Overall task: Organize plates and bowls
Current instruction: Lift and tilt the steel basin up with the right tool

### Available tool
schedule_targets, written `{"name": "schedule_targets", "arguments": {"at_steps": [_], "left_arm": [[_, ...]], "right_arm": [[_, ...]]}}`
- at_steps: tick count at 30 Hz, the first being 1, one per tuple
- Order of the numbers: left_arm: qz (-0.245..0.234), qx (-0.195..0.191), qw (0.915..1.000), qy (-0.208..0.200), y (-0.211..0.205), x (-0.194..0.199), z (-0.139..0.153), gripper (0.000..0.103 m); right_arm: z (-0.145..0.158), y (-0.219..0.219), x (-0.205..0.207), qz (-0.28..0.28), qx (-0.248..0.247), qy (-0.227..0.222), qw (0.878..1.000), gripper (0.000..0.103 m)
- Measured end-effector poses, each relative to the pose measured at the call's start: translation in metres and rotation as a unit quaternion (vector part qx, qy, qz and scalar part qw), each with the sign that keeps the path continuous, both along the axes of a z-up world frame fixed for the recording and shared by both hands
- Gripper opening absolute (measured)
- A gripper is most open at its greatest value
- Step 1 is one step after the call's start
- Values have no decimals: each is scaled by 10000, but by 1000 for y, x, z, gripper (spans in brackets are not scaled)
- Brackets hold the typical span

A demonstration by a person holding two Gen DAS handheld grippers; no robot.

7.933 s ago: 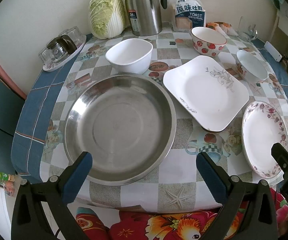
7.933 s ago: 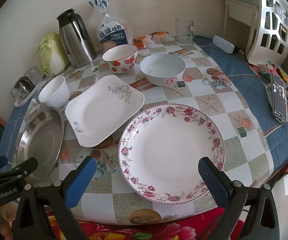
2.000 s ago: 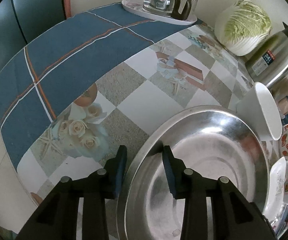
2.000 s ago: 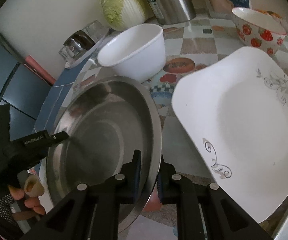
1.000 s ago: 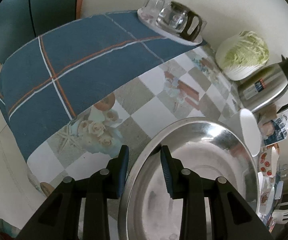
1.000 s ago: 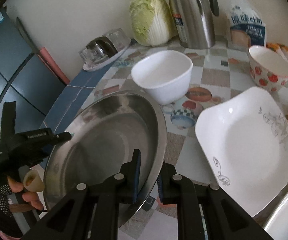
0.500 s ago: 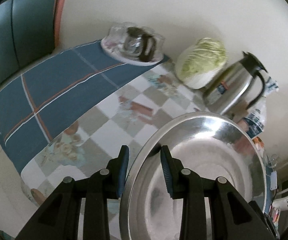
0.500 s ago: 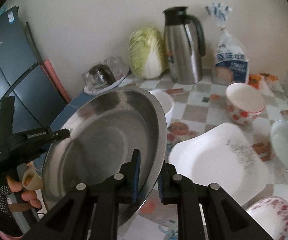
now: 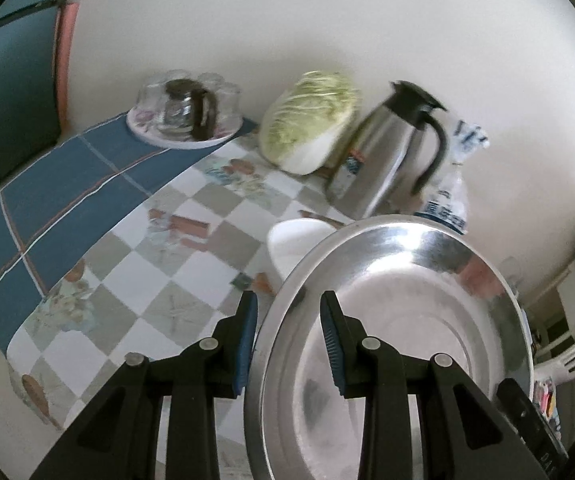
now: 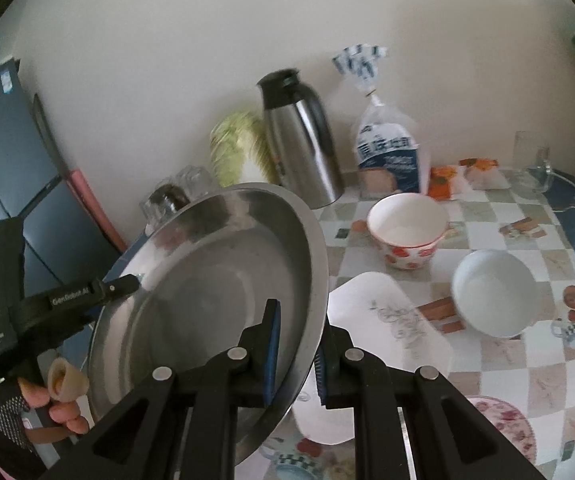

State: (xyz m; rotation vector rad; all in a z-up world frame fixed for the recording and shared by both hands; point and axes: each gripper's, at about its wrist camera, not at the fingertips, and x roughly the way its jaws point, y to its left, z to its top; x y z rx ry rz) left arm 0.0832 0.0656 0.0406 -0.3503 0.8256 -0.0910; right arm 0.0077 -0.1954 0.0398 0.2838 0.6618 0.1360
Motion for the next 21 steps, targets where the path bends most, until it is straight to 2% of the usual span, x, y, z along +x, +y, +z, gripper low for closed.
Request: {"name": "schedule_targets", "arguments": {"at_steps": [8, 13, 17, 21], "left_arm": [[-323, 302, 9988, -186, -42, -9, 8, 34], [-550, 339, 9977, -205, -68, -11, 7, 34], [-710, 391, 9966, -120, -83, -9, -3, 34], [-861, 673, 9940, 98, -99, -4, -23, 34]], "right_arm": [[9, -37, -18, -274, 79, -164, 9995, 16], [9, -59, -24, -497, 115, -141, 9986, 16], [-3, -77, -23, -688, 250, 34, 9973, 16], [-29, -92, -14, -866, 426, 446, 9943, 16]]}}
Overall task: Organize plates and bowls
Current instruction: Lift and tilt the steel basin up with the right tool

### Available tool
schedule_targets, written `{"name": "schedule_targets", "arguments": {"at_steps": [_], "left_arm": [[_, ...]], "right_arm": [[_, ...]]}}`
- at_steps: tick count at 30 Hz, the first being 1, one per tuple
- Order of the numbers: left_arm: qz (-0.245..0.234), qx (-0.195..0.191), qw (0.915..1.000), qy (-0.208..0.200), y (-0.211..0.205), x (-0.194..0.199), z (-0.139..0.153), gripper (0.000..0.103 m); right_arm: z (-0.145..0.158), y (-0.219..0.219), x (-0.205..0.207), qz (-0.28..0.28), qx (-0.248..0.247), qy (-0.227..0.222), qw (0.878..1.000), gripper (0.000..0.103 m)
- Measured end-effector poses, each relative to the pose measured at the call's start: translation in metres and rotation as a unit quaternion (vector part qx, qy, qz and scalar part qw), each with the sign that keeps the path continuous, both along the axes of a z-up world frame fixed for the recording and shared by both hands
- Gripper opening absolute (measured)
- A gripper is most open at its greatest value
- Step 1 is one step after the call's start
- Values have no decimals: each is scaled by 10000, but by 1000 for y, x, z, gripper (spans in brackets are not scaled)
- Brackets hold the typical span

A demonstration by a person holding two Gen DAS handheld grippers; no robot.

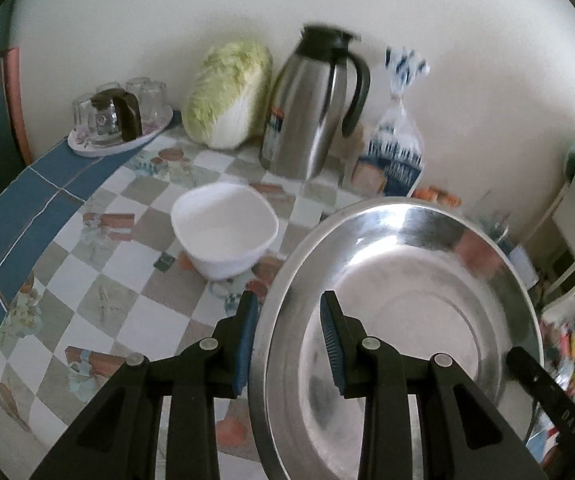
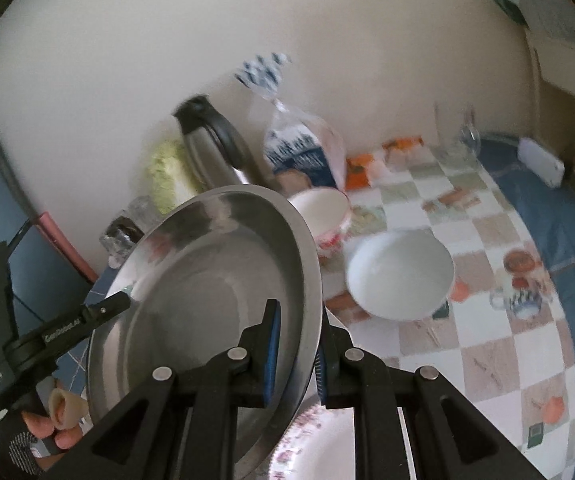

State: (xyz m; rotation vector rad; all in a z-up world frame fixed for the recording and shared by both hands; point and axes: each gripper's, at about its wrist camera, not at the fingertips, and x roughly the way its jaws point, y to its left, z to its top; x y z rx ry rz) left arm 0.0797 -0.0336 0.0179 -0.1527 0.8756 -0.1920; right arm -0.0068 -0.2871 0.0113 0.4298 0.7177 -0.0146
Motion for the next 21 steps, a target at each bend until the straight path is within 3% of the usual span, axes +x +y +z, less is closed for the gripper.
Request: {"name": "schedule_targets", "arguments": {"at_steps": [7, 10, 21], "left_arm": [[-37, -201, 9988, 445, 0, 9, -31, 34], [-127, -3, 9984, 548, -6, 13, -44, 34], [-122, 117, 9967, 799, 0, 29, -64, 34]], "right_arm": [[-34, -9, 11, -130, 169, 489, 9986, 16], [-46, -10, 18, -136, 189, 658, 9976, 16], [-68, -1, 37, -100, 106, 1036, 9945, 16]]}}
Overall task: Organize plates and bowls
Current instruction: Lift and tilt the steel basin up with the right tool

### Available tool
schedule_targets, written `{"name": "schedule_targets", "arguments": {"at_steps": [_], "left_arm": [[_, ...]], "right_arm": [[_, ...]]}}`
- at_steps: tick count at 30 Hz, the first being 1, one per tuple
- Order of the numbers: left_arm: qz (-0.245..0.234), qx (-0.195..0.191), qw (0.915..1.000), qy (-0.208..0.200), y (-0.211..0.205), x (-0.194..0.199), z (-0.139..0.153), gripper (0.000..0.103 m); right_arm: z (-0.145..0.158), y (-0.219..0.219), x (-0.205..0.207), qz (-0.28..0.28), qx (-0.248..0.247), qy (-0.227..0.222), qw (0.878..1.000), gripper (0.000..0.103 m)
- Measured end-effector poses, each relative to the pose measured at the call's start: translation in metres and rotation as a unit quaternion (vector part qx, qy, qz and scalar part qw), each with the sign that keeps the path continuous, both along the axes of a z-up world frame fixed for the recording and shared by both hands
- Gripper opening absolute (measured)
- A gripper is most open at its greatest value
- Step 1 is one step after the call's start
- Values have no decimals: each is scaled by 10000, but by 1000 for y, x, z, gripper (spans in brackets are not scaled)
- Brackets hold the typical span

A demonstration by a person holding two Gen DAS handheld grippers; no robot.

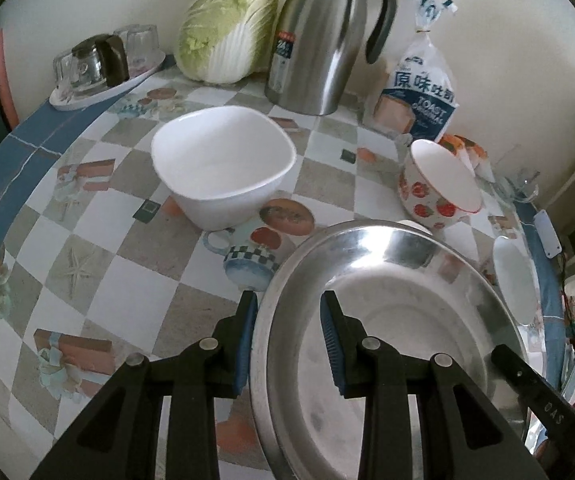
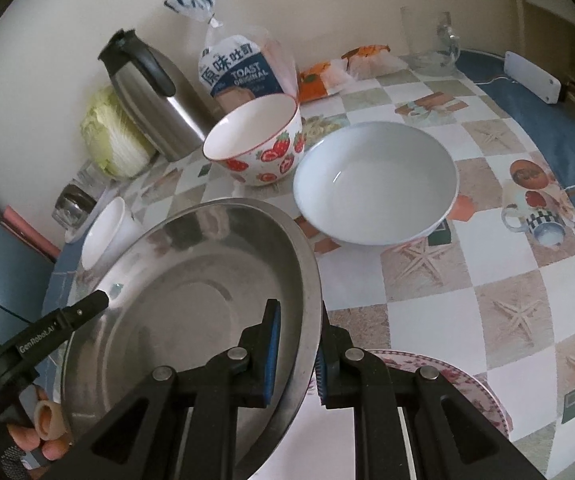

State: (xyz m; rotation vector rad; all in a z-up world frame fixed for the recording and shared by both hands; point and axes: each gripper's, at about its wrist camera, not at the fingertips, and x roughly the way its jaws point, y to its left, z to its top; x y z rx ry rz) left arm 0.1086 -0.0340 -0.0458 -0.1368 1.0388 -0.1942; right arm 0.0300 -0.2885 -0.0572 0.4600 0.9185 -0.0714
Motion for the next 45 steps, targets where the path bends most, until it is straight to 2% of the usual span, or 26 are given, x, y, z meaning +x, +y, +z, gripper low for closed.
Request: {"name": "schedule_targets", "arguments": {"at_steps": [7, 21, 35, 45], "left_arm": [[-4, 5, 10000, 56, 4, 8, -7, 34], [-229, -42, 9996, 171, -7, 20, -14, 34], [-329, 164, 9990, 264, -13, 24, -18, 34], [-338, 67, 9991, 236, -11, 26, -18, 34]], "right_arm": [[-5, 9, 10, 71, -199, 102, 9997, 16], [-11, 3, 18, -203, -408, 216, 9987, 16], [-11, 0, 21, -271, -386, 169, 9987, 17], [-11, 0, 20, -295, -362, 108, 9989, 19]]}}
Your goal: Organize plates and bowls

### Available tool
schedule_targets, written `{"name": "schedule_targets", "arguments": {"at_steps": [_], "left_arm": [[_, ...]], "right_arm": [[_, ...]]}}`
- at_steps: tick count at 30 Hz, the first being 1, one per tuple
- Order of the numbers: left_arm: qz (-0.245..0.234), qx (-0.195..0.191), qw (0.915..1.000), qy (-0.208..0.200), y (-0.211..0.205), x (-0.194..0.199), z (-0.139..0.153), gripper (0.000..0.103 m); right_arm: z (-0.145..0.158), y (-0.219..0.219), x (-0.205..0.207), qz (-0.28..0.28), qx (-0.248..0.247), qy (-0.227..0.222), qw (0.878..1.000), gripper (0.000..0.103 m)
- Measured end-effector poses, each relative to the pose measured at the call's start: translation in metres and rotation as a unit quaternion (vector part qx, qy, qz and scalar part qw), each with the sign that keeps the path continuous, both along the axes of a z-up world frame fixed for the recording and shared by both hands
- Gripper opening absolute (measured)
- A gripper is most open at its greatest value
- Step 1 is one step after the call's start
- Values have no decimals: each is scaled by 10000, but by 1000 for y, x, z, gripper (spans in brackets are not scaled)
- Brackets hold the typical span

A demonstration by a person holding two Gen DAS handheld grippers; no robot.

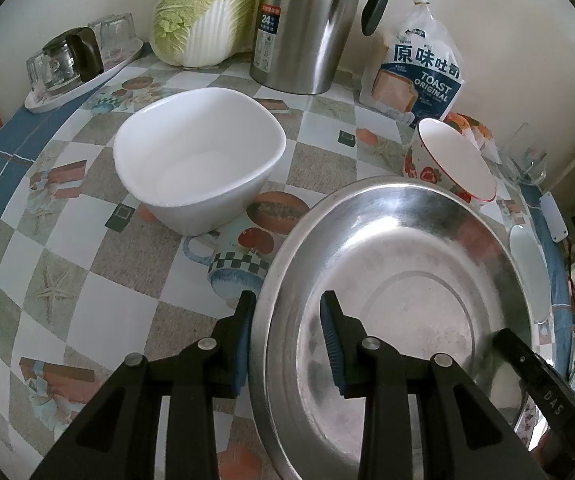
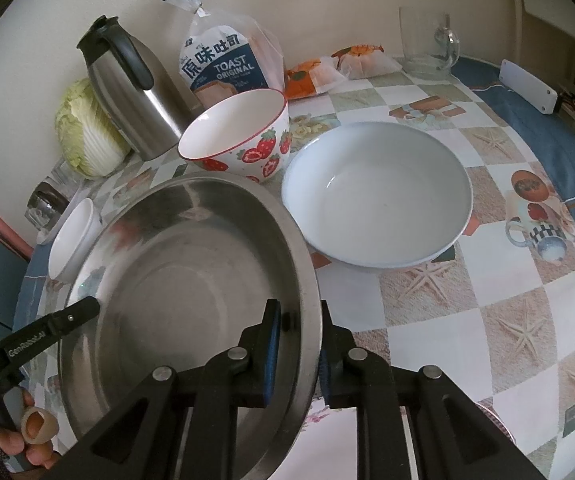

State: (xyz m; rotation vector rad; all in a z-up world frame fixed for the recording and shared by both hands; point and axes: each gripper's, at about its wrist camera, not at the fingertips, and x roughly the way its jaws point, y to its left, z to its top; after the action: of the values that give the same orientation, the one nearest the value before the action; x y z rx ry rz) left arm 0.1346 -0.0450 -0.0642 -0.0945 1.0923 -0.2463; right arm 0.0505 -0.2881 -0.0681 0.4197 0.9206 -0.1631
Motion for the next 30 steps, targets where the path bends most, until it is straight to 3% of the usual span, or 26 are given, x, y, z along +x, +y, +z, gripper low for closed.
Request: {"name": "schedule_targets", "arguments": {"at_steps": [8, 11, 14, 16, 19, 25, 29, 30], "left_arm": [[-38, -32, 9999, 137, 0, 1, 0, 35], [-47, -62, 9998, 201, 0, 1, 1, 43], [-57, -132, 9996, 227, 1, -1, 5, 43], [-53, -188, 9996, 206, 2, -2, 8, 44], [-35, -288, 9995, 156, 5, -5, 14, 56], [-31, -362, 9993, 63, 8, -8, 21, 69], [-2, -342, 9992, 204, 9, -8, 18, 74], [7, -300, 9993, 227, 8, -8, 17, 79]], "right_arm": [[1, 1, 1, 7, -13, 32, 10000, 19], [1, 0, 1, -5, 2, 71, 10000, 19], [2, 0, 0, -9, -12, 44, 10000, 28], [4, 1, -1, 2, -61, 15, 10000, 28], [8, 1, -3, 12, -106, -10, 9999, 29], [18, 0, -9, -41, -234, -91, 9997, 44], [24, 3, -11, -15, -348, -138, 9993, 60], [26, 4, -12, -3, -412, -155, 9990, 61]]}}
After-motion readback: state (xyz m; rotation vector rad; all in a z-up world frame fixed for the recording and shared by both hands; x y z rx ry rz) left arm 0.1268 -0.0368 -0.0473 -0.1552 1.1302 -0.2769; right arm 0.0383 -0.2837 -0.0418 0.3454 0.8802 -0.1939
